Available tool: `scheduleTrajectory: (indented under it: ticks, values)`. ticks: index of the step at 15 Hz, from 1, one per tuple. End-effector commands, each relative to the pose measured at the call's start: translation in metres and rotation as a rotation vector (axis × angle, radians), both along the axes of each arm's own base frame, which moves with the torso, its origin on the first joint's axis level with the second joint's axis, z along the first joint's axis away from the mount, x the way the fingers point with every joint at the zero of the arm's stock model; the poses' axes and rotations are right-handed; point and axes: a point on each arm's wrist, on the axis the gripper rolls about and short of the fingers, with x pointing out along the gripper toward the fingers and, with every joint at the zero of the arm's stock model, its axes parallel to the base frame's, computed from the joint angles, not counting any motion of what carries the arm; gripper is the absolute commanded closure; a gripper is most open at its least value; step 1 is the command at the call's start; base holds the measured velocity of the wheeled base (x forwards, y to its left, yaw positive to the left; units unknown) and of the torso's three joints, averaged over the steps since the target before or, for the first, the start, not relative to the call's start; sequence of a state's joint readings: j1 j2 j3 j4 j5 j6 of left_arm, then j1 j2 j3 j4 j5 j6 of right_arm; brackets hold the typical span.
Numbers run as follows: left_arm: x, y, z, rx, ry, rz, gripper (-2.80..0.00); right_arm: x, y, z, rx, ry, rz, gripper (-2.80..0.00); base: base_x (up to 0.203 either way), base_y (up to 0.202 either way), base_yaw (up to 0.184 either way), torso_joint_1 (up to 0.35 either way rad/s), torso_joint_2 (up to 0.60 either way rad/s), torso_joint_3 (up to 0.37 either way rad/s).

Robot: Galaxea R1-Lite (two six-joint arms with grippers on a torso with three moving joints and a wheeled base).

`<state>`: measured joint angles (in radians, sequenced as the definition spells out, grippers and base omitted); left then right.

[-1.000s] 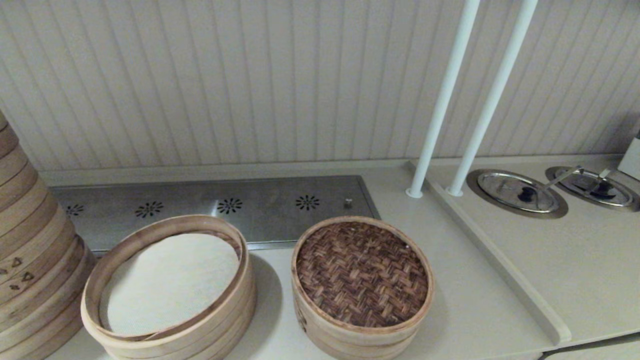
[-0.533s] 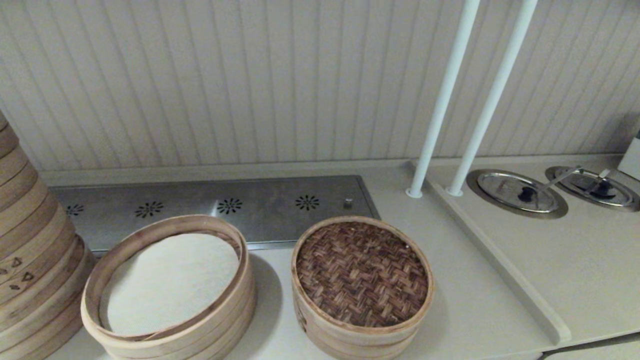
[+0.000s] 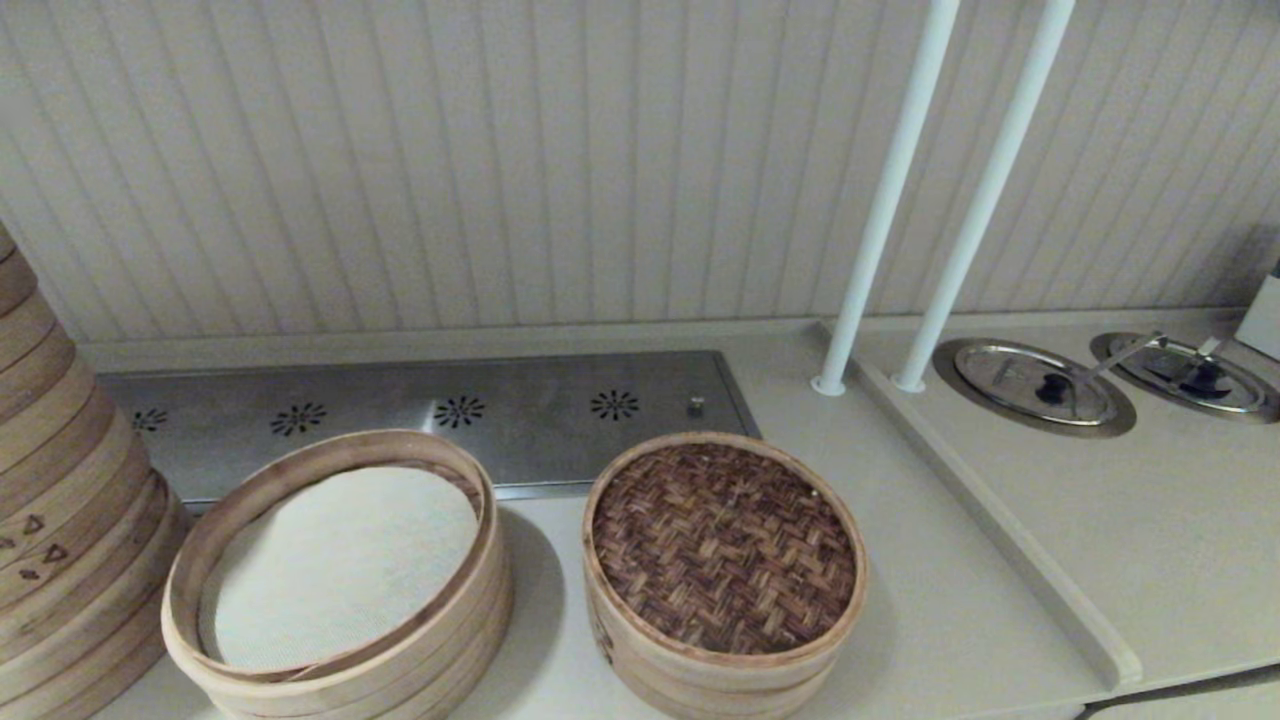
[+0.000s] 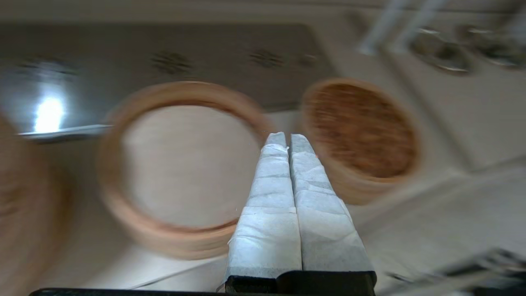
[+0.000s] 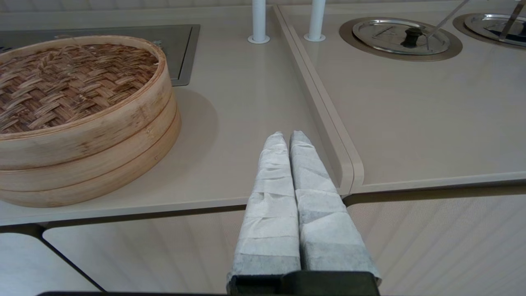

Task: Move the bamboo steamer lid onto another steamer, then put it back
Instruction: Pick up the steamer

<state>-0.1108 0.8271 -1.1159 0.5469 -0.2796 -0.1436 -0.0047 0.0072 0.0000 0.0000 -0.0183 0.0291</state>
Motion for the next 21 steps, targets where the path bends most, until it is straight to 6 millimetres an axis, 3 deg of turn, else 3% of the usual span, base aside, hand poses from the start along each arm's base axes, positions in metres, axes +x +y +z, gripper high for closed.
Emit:
scheduleTrajectory:
  ticks: [1,7,11,14,18,21]
  values:
    - [0.043,-0.01,0.008,-0.042,0.11,-0.091,0.0,0.0,0.0,-0.001,0.0,0.004,0.0,0.0,0.0,0.0,0.0,0.0,0.0,0.0]
    - [0.104,-0.046,0.012,-0.116,0.283,-0.252,0.0,0.0,0.0,-0.001,0.0,0.004,0.0,0.0,0.0,0.0,0.0,0.0,0.0,0.0]
    - [0.148,-0.09,0.002,-0.058,0.324,-0.253,0.0,0.0,0.0,-0.001,0.001,0.003,0.0,0.0,0.0,0.0,0.0,0.0,0.0,0.0]
    - [0.178,-0.136,-0.012,-0.003,0.318,-0.24,0.0,0.0,0.0,-0.001,0.0,0.004,0.0,0.0,0.0,0.0,0.0,0.0,0.0,0.0]
    - [0.19,-0.222,-0.044,0.113,0.321,-0.269,0.0,0.0,0.0,-0.001,0.0,0.004,0.0,0.0,0.0,0.0,0.0,0.0,0.0,0.0]
    - [0.2,-0.266,-0.073,0.177,0.328,-0.269,0.0,0.0,0.0,-0.001,0.0,0.004,0.0,0.0,0.0,0.0,0.0,0.0,0.0,0.0]
